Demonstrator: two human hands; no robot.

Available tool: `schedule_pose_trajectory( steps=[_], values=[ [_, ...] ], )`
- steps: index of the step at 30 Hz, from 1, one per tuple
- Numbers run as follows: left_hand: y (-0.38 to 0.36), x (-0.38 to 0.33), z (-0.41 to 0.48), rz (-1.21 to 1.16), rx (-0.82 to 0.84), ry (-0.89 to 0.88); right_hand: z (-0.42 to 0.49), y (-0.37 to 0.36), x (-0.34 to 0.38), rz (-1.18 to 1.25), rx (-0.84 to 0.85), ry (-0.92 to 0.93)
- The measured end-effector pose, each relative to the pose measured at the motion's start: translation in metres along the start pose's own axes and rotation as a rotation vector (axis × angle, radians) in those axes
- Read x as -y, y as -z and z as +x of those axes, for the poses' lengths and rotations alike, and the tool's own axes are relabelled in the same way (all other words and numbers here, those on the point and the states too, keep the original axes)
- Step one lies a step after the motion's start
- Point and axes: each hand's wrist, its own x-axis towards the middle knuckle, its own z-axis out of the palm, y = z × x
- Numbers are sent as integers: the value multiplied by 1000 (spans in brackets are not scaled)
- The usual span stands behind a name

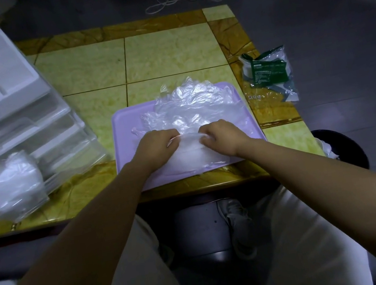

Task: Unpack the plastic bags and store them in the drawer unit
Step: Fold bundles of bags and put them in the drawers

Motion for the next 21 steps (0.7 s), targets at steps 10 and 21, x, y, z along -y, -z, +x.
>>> schedule_pose_trajectory(
  steps=[10,21],
  values=[
    [0,-17,4,-597,-62,694,19,-3,6,787,14,-515],
    [-18,-31,18,-1441,-187,915,3,2,16,1196,264,-500]
  ],
)
